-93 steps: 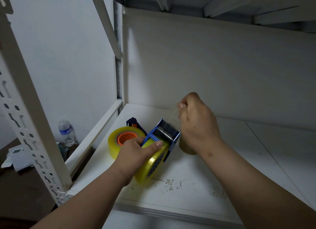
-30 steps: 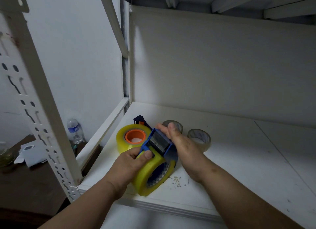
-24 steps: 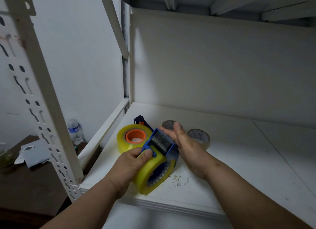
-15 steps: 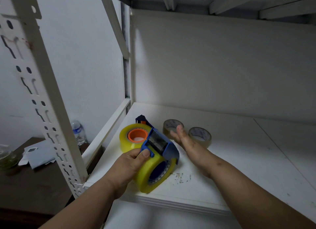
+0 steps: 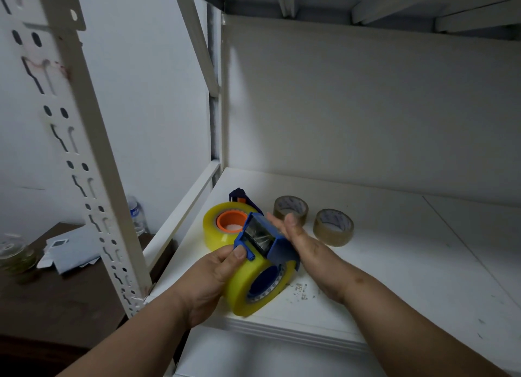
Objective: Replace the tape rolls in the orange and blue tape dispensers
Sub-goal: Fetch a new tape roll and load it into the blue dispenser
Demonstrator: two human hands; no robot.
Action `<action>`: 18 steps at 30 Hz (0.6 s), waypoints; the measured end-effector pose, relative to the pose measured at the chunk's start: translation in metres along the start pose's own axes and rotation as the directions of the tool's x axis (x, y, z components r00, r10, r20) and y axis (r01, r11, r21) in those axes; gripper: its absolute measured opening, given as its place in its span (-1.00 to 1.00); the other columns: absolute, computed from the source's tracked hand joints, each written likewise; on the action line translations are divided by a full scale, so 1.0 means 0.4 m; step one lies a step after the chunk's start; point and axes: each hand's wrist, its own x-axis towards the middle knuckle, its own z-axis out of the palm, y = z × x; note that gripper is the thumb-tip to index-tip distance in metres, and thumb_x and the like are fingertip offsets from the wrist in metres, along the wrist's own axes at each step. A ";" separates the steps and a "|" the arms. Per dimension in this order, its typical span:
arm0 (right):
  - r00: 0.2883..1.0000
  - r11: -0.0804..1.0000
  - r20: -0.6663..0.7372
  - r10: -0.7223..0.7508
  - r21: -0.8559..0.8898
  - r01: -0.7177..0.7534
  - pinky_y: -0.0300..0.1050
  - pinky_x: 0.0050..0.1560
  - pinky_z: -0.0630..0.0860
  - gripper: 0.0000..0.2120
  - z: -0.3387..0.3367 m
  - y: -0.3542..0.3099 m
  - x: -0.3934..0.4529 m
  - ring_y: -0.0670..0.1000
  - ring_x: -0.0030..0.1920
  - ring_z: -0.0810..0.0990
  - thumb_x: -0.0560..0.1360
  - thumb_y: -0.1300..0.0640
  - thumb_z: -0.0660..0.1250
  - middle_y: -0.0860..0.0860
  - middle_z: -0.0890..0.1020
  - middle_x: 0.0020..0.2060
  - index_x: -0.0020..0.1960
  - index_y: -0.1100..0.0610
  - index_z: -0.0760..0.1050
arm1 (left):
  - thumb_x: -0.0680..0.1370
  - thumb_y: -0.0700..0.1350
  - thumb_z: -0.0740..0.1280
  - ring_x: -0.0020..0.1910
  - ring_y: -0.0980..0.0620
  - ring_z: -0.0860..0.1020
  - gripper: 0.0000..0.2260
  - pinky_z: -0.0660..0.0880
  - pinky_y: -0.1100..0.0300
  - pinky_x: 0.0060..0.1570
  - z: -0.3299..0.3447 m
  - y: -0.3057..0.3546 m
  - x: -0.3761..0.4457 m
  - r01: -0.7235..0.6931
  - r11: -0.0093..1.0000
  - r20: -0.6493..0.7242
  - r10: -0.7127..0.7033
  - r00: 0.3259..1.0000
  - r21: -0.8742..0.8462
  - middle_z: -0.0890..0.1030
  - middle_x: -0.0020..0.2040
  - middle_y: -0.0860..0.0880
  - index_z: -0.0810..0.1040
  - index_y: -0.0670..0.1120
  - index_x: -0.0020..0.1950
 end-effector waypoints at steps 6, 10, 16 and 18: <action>0.998 0.998 -0.017 0.062 -0.001 -0.063 -0.10 0.45 0.12 -0.27 -0.023 0.024 0.000 -0.18 0.43 0.25 0.34 -0.53 -0.11 -0.27 0.33 0.42 0.42 -0.28 0.25 | 0.20 0.28 0.58 0.17 -0.27 0.63 -0.29 0.60 -0.06 0.13 0.011 0.007 0.005 0.011 1.000 0.002 -0.011 1.000 -0.025 0.66 0.20 -0.26 0.65 -0.10 0.21; 0.986 0.988 -0.057 0.155 -0.008 -0.156 0.13 0.49 0.13 -0.14 -0.026 0.068 -0.006 -0.06 0.44 0.29 0.23 -0.63 -0.07 -0.14 0.39 0.42 0.40 -0.25 0.32 | 0.26 0.26 0.56 0.21 -0.27 0.60 -0.29 0.57 -0.11 0.18 0.001 0.008 0.006 0.022 0.992 -0.028 -0.026 0.999 -0.124 0.64 0.23 -0.26 0.61 -0.12 0.29; 0.996 0.996 -0.092 0.009 -0.087 -0.017 -0.09 0.32 0.38 -0.34 -0.008 0.067 -0.002 -0.16 0.31 0.43 0.30 -0.40 0.31 -0.27 0.47 0.28 0.35 -0.40 0.19 | 0.49 0.24 0.31 0.17 -0.24 0.64 -0.49 0.62 -0.15 0.04 0.033 0.024 0.038 0.167 0.943 -0.098 -0.203 0.974 -0.288 0.66 0.21 -0.21 0.60 -0.06 0.30; 0.989 0.969 -0.145 0.003 -0.243 -0.039 -0.10 0.26 0.45 -0.26 -0.007 0.074 -0.003 -0.12 0.23 0.49 0.34 -0.25 0.38 -0.20 0.50 0.26 0.42 -0.24 0.14 | 0.45 0.27 0.32 0.10 -0.27 0.67 -0.46 0.64 -0.17 -0.08 0.050 0.028 0.045 0.239 0.918 -0.086 -0.279 0.957 -0.316 0.68 0.17 -0.24 0.62 -0.07 0.26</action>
